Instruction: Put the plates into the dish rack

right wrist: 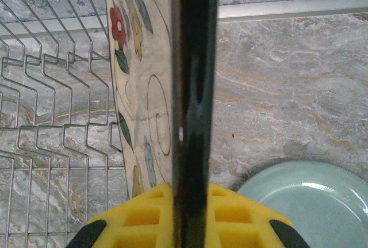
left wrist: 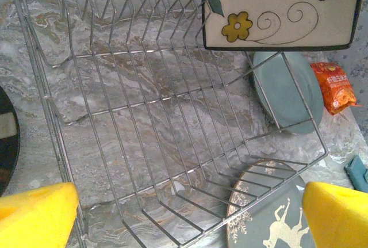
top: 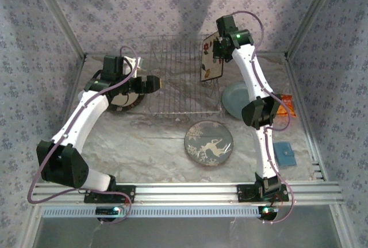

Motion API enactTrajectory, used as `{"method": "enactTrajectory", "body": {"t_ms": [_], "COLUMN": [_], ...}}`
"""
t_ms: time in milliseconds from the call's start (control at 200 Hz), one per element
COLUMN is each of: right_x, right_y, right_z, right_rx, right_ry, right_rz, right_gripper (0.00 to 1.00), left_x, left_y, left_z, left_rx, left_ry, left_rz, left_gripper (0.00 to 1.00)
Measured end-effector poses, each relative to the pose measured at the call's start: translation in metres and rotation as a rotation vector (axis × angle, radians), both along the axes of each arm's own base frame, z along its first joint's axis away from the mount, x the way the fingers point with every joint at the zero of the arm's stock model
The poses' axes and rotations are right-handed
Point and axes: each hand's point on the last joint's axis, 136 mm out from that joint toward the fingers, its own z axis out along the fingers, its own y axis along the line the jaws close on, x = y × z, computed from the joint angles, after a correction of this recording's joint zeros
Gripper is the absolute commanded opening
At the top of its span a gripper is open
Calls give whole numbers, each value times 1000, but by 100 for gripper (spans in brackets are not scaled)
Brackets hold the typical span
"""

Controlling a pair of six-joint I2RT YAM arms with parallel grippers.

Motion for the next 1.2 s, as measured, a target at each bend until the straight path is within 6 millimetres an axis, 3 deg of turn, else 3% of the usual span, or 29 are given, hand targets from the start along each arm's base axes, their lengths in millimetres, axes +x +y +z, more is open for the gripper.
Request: {"method": "enactTrajectory", "body": {"t_ms": [500,1204], "right_x": [3,2], "right_y": [1,25], "right_z": [-3,-14], "right_rx": [2,-85], "right_ry": [-1,-6], "right_rz": [2,53], "right_gripper": [0,0], "left_x": [2,3], "left_y": [-4,-8], "left_z": [-9,-5], "left_rx": [-23,-44], "left_ry": [39,28], "left_rz": [-8,-18], "left_gripper": [99,99]}}
